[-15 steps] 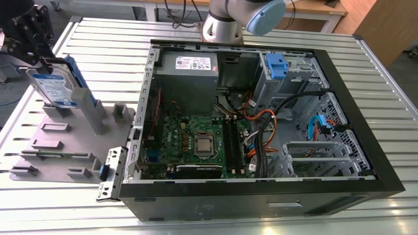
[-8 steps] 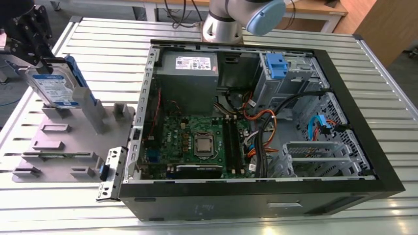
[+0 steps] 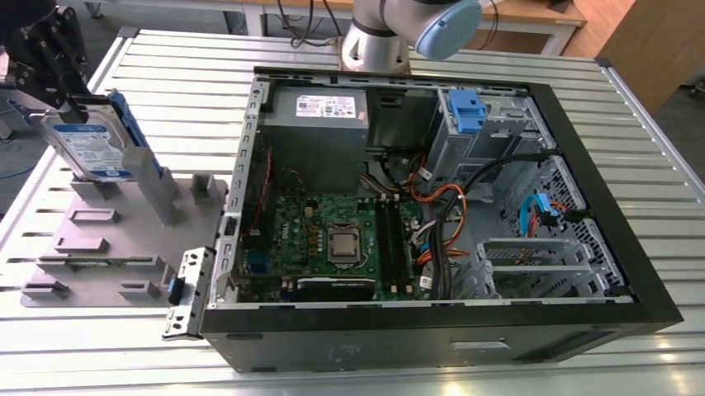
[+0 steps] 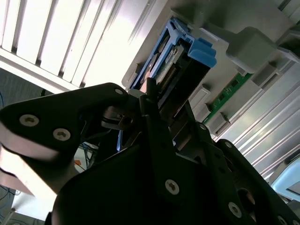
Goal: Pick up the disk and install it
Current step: 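Pick up the disk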
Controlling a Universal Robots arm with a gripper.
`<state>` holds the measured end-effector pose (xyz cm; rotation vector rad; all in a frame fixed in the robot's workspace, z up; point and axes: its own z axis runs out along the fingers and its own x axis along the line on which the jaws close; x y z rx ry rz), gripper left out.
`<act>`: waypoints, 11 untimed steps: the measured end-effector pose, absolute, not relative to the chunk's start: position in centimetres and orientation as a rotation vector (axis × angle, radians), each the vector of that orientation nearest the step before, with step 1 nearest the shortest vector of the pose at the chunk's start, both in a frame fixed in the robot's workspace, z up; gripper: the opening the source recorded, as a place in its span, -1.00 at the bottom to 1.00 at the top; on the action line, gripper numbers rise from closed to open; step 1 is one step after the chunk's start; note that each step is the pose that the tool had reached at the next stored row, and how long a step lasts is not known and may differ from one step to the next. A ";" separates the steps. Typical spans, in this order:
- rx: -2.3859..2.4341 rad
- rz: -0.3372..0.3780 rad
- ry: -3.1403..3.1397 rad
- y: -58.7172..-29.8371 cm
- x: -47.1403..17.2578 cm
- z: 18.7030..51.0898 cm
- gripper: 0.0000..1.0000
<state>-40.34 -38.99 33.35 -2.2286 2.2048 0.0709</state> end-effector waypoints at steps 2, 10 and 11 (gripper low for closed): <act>-2.229 0.071 2.205 -39.0 -40.3 33.4 -0.30; -2.229 0.071 2.205 -39.0 -40.3 34.5 -0.30; -2.229 0.071 2.205 -39.0 -40.3 34.8 -0.30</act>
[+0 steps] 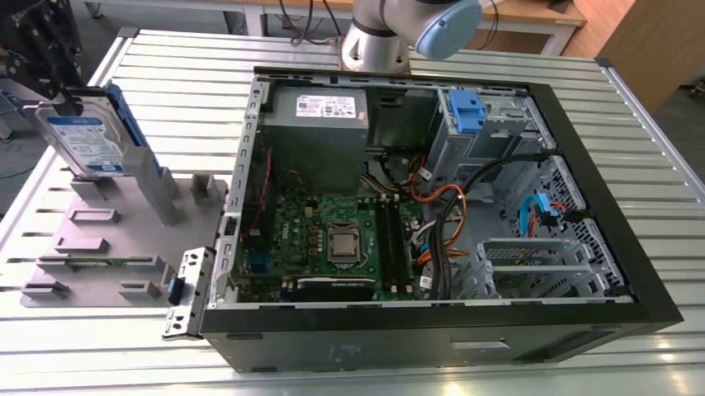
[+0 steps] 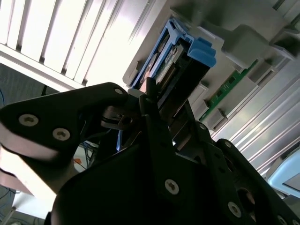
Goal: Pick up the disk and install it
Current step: 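Pick up the disk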
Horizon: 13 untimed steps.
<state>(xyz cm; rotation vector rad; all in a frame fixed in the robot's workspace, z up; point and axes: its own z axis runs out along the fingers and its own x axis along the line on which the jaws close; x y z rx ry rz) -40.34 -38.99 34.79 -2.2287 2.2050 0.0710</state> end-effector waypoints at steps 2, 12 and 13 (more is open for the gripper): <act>-2.229 0.071 2.205 -39.0 -40.3 35.5 -0.30; -2.229 0.071 2.205 -39.0 -40.3 39.6 -0.30; -2.229 0.071 2.205 -39.0 -40.3 40.0 -0.30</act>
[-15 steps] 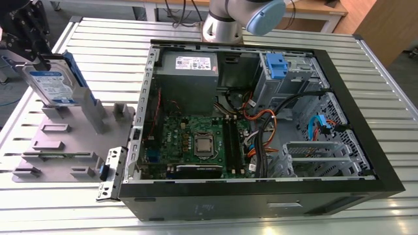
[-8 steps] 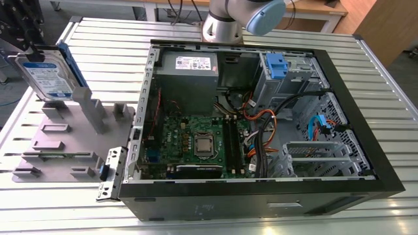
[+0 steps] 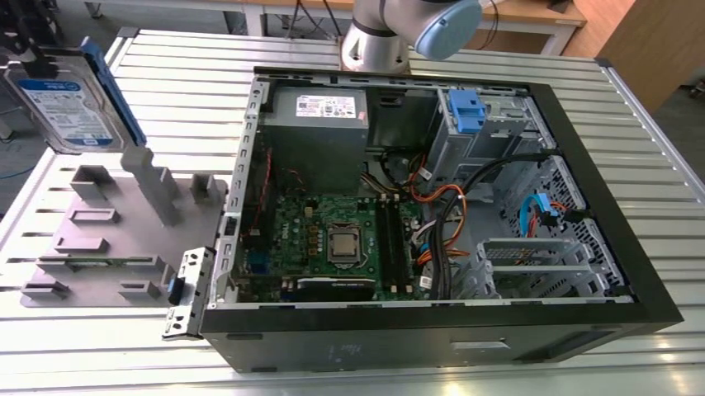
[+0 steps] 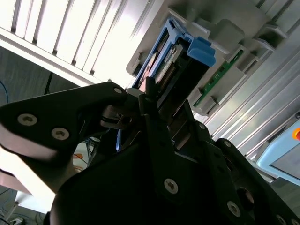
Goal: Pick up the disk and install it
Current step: 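Pick up the disk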
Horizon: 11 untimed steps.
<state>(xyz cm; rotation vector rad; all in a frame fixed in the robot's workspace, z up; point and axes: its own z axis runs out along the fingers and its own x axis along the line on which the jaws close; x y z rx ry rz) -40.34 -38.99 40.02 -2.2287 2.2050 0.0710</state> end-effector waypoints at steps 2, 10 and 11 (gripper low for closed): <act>-2.229 0.071 2.205 -39.0 -40.3 40.9 -0.30; -2.229 0.071 2.205 -39.0 -40.3 42.2 -0.30; -2.229 0.071 2.205 -39.0 -40.3 42.2 -0.30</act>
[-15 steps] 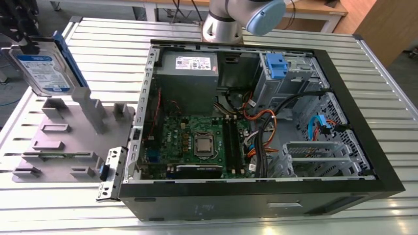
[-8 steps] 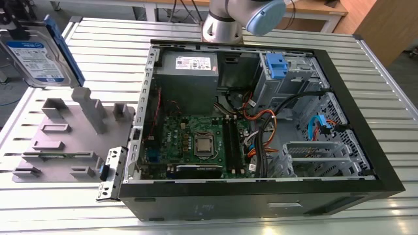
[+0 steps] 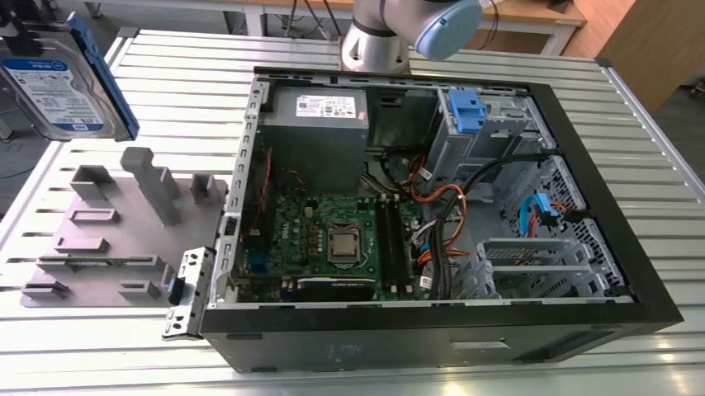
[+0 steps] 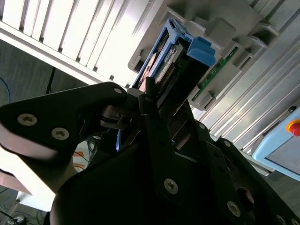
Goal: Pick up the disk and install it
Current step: 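Pick up the disk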
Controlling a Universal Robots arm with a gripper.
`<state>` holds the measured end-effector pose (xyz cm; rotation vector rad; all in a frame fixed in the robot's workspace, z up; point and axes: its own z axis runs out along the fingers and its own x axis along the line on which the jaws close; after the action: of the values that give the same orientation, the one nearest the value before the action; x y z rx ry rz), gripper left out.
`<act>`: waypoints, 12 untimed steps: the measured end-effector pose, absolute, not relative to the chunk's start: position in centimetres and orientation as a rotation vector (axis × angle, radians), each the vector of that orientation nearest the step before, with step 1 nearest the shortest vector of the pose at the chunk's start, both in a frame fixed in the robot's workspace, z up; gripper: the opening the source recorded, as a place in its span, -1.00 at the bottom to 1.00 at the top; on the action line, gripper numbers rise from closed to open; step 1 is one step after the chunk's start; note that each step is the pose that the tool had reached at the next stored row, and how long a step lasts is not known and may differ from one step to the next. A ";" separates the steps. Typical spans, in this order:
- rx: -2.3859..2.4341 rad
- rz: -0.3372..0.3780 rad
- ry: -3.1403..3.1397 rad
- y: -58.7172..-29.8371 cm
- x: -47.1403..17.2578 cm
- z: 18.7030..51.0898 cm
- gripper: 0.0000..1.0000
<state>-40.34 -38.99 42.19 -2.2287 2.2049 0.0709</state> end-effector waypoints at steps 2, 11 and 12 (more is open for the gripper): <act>-2.229 0.071 2.205 -39.0 -40.3 42.2 -0.30; -2.229 0.071 2.205 -39.0 -40.3 44.0 -0.30; -2.229 0.071 2.205 -39.0 -40.3 44.2 -0.30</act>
<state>-40.34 -38.99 44.20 -2.2287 2.2048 0.0709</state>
